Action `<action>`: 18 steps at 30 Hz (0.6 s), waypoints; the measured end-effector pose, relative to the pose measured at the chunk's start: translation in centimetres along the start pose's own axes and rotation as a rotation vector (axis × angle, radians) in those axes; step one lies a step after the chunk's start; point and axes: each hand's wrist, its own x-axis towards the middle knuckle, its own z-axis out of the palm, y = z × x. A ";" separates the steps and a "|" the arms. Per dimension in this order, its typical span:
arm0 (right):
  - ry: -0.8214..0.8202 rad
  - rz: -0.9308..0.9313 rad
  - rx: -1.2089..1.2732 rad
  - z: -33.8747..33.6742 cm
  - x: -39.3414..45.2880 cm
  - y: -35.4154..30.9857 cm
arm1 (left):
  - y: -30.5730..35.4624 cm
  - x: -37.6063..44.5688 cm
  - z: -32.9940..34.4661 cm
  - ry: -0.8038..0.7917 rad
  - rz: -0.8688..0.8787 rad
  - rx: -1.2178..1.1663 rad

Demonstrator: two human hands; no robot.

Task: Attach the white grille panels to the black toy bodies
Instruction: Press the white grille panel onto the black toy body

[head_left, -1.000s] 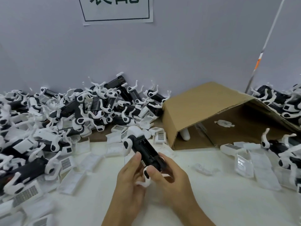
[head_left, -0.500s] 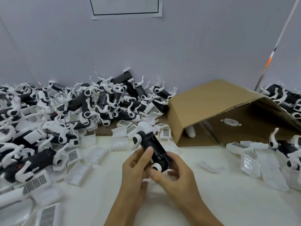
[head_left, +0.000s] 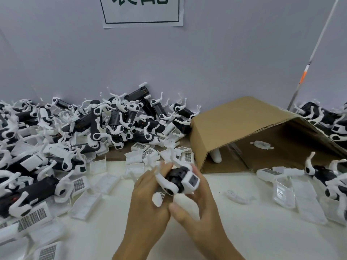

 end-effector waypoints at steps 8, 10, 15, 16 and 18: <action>0.116 0.056 0.111 0.1 0.3 -0.6 | -1.1 -0.5 0.7 -0.118 0.144 0.161; 0.163 0.037 0.044 0.0 0.3 -0.8 | -1.2 -0.5 0.7 -0.132 0.103 0.162; 0.215 0.057 0.097 -0.6 0.4 -1.0 | -0.5 -0.7 1.4 -0.122 0.104 0.088; 0.200 0.078 0.138 -0.5 0.4 -0.9 | -0.7 -0.7 1.6 -0.110 0.111 0.093; 0.188 0.113 0.169 -0.1 0.3 -0.9 | -1.1 -0.8 1.7 -0.090 0.135 0.120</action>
